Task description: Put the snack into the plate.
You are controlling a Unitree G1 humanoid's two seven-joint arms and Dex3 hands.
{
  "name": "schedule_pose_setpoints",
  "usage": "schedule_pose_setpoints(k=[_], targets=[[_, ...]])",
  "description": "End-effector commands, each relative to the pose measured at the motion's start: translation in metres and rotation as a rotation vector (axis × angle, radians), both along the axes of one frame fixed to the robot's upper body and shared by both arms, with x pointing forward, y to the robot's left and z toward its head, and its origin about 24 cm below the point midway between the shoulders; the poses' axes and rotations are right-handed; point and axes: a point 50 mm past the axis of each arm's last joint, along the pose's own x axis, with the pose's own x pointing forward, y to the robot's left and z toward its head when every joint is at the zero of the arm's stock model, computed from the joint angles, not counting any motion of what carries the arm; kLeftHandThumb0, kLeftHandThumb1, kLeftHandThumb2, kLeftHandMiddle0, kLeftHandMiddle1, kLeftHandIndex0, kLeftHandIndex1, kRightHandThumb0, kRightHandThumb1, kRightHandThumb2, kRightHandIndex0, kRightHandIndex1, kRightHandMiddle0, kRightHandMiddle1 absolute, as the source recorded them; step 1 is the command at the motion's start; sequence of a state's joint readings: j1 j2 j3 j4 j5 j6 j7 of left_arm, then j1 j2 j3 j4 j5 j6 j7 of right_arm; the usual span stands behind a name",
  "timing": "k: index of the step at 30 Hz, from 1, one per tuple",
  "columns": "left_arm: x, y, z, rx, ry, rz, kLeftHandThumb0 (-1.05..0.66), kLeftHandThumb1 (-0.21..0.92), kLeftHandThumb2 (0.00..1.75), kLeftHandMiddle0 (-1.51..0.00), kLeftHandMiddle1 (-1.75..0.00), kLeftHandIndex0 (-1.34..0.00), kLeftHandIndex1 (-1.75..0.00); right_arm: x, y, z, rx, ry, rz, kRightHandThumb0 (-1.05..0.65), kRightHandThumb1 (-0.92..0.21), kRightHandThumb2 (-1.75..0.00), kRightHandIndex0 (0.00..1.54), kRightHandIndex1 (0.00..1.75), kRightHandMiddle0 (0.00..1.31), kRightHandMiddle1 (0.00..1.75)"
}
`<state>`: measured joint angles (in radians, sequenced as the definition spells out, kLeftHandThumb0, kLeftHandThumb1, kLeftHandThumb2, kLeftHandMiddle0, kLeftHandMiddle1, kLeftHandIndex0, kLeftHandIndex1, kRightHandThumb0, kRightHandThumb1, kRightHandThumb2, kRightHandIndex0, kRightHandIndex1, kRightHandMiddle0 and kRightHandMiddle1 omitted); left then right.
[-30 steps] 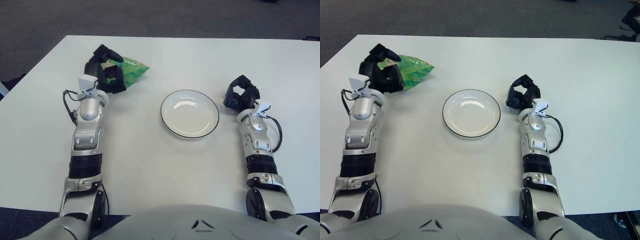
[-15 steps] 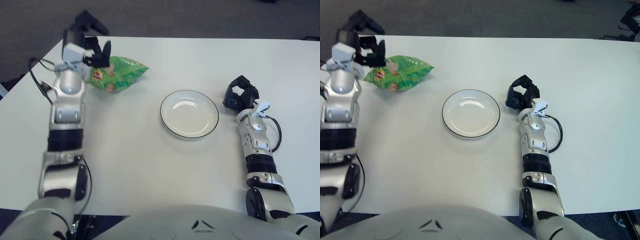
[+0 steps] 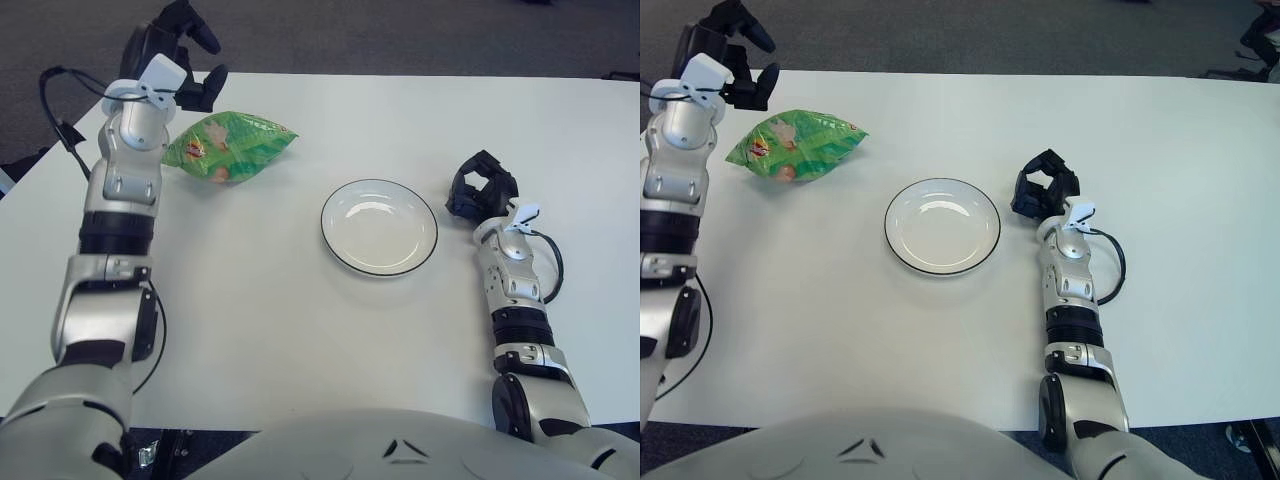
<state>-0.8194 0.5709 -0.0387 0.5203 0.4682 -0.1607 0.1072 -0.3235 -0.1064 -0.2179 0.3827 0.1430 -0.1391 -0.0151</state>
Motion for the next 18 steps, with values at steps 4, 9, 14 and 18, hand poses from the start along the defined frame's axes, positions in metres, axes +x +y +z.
schedule_pose_setpoints(k=[4,9,14,18], targets=[[0.01,0.003,-0.008,0.286,-0.031,0.069,-0.46,0.4,1.22,-1.23,-1.75,-0.55,-1.75,-0.021,0.0,-0.038,0.036,0.126,-0.024,-0.5,-0.28,-1.36,1.32,1.75,0.64,1.75],[0.014,0.007,-0.018,0.457,-0.015,0.089,-0.45,0.42,1.19,-1.13,-1.75,-0.53,-1.75,-0.021,0.0,-0.038,0.036,0.129,-0.026,-0.5,-0.28,-1.36,1.32,1.75,0.64,1.75],[0.018,0.007,-0.025,0.494,0.01,0.087,-0.08,0.38,1.24,-0.64,-1.73,-0.41,-1.74,-0.022,0.0,-0.038,0.036,0.132,-0.029,-0.5,-0.28,-1.36,1.32,1.75,0.65,1.75],[0.024,0.003,-0.035,0.502,0.056,0.084,-0.24,0.7,0.82,-0.41,-1.53,-0.27,-1.74,-0.022,0.0,-0.038,0.034,0.131,-0.028,-0.5,-0.28,-1.37,1.33,1.75,0.65,1.75]])
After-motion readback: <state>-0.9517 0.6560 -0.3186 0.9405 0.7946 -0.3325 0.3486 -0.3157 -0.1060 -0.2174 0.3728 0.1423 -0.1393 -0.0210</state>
